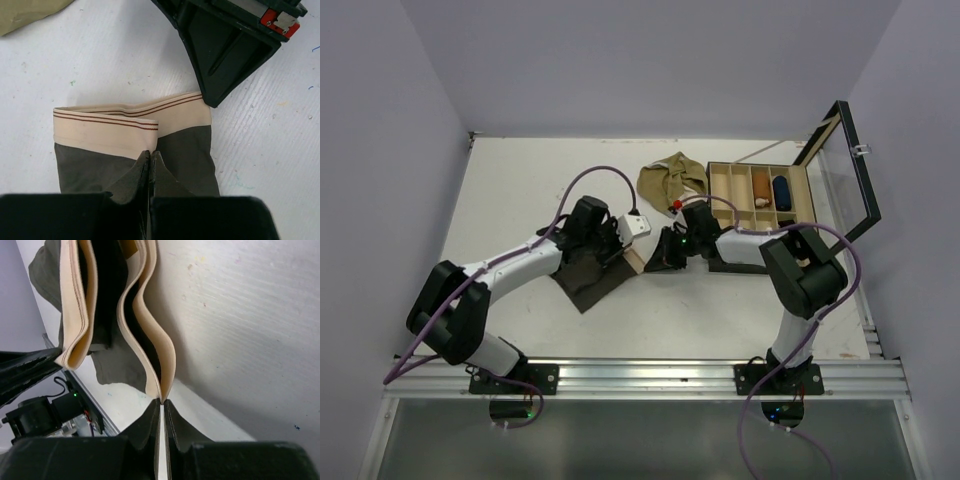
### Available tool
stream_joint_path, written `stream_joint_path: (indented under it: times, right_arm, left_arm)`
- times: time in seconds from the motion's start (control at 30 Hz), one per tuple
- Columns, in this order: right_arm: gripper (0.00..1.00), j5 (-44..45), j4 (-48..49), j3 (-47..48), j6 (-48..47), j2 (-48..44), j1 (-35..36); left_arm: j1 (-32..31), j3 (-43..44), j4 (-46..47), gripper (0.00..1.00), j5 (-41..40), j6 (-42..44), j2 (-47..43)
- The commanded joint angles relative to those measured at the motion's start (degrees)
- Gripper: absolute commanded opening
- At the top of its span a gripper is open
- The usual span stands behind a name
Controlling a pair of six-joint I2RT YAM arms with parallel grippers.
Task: Roll the underwear
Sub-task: Fold the underwear
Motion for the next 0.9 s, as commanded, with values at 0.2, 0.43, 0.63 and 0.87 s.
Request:
stream_joint_path:
  times: [0.2, 0.43, 0.63, 0.87]
  right_arm:
    - [0.25, -2.0, -16.6, 16.9, -12.2, 5.1, -0.6]
    - [0.35, -2.7, -21.9, 16.0, -13.6, 6.4, -1.4]
    - [0.07, -5.1, -3.1, 18.2, -3.5, 10.7, -2.7]
    - [0.04, -5.5, 10.6, 21.6, 9.6, 18.0, -2.7]
  left_arm:
    - [3.7, 4.2, -0.3, 0.0, 2.3, -1.6, -1.0]
    - [5.5, 4.5, 0.4, 0.0, 4.2, -1.7, -0.3]
    - [5.8, 4.2, 0.8, 0.0, 4.6, -1.9, -1.0]
    - [6.5, 4.0, 1.4, 0.0, 4.7, -2.6, -2.2]
